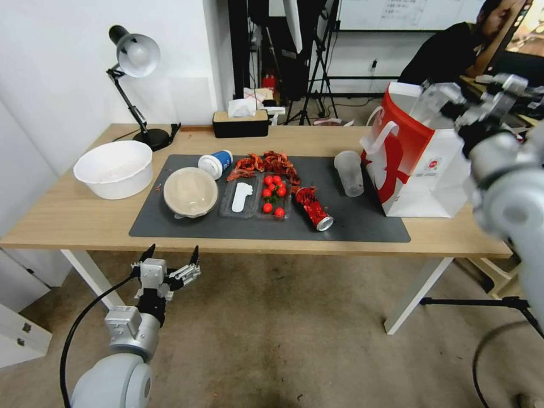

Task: Pick up the trash from the table and place it into the takeout bag.

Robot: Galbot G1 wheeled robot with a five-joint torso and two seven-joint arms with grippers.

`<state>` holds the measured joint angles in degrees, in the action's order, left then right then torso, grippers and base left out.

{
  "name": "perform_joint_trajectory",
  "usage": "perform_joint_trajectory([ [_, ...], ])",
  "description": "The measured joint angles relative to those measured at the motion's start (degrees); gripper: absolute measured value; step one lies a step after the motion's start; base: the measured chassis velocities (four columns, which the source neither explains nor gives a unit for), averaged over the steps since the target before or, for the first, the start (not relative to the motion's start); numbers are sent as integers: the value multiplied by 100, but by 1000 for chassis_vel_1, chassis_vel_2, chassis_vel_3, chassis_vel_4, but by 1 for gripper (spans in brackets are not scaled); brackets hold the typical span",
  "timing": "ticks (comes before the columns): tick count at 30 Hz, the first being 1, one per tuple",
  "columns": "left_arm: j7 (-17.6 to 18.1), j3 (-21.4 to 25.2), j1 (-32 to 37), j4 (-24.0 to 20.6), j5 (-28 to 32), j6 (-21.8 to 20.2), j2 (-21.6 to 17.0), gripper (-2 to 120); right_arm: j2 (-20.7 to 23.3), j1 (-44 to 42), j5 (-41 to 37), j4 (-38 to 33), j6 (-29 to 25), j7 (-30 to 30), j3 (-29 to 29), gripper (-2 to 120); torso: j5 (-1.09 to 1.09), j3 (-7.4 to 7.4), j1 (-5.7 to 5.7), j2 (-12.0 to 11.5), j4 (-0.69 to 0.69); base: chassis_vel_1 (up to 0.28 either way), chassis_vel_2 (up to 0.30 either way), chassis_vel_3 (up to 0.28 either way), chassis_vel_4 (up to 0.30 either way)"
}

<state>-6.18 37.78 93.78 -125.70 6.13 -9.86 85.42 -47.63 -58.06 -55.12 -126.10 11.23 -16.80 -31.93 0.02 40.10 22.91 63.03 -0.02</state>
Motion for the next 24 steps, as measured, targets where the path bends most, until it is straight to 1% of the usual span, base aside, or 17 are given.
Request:
perform_joint_trajectory([
  [1,0,-1,-3,0,4,7,-4,100,-110,-366,336,-187,-111,90,-11,100,-4,0,0,0,2,0,0,0,0],
  [2,0,-2,-4,3,5,19,-6,100,-222,-683,624,-318,-174,131,-10,100,-3,0,0,0,2,0,0,0,0],
  [3,0,-2,-4,3,5,19,-6,100,-222,-683,624,-318,-174,131,-10,100,-3,0,0,0,2,0,0,0,0],
  [6,0,-12,-2,4,7,48,-7,100,-468,-1267,1386,-500,-401,234,12,100,-5,0,0,0,2,0,0,0,0],
  [7,0,-12,-2,4,7,48,-7,100,-468,-1267,1386,-500,-401,234,12,100,-5,0,0,0,2,0,0,0,0],
  [8,0,-16,2,7,8,74,-8,100,-656,-1643,1911,-564,-619,308,60,100,-2,0,0,0,2,0,0,0,0],
  [9,0,-15,5,12,9,96,-11,100,-813,-1952,2267,-600,-844,350,106,100,-2,0,0,0,2,0,0,0,0],
  [11,0,-14,6,14,11,108,-13,100,-895,-2105,2422,-621,-941,363,127,100,-3,0,0,0,2,0,0,0,0],
  [12,0,-6,11,22,15,132,-23,100,-1121,-2549,2808,-639,-1190,368,219,100,-3,0,0,0,1,0,0,0,0],
  [13,0,-3,15,25,17,143,-28,100,-1225,-2755,3003,-633,-1329,367,274,100,-2,0,0,0,1,0,0,0,0],
  [14,0,-3,15,25,17,143,-28,100,-1225,-2755,3003,-633,-1329,367,274,100,-2,0,0,0,1,0,0,0,0],
  [16,1,2,23,25,21,165,-37,100,-1453,-3218,3499,-542,-1635,315,401,100,-4,0,0,0,2,0,0,0,0],
  [18,1,2,25,25,22,167,-39,100,-1483,-3275,3560,-522,-1673,301,418,100,-4,0,0,0,2,0,0,0,0],
  [19,2,2,29,25,26,183,-61,100,-1644,-3625,3987,-366,-1951,192,533,100,-2,0,0,1,-1,0,0,0,0],
  [20,3,2,29,25,27,188,-70,100,-1714,-3785,4155,-266,-2095,116,579,100,-4,0,0,1,3,0,0,0,0],
  [22,3,2,29,25,28,188,-73,100,-1731,-3820,4186,-241,-2122,98,593,100,-4,0,0,1,2,0,0,0,0],
  [24,3,1,20,36,32,193,-79,100,-1865,-4071,4373,-23,-2365,-65,708,100,-3,0,0,1,1,0,0,0,0],
])
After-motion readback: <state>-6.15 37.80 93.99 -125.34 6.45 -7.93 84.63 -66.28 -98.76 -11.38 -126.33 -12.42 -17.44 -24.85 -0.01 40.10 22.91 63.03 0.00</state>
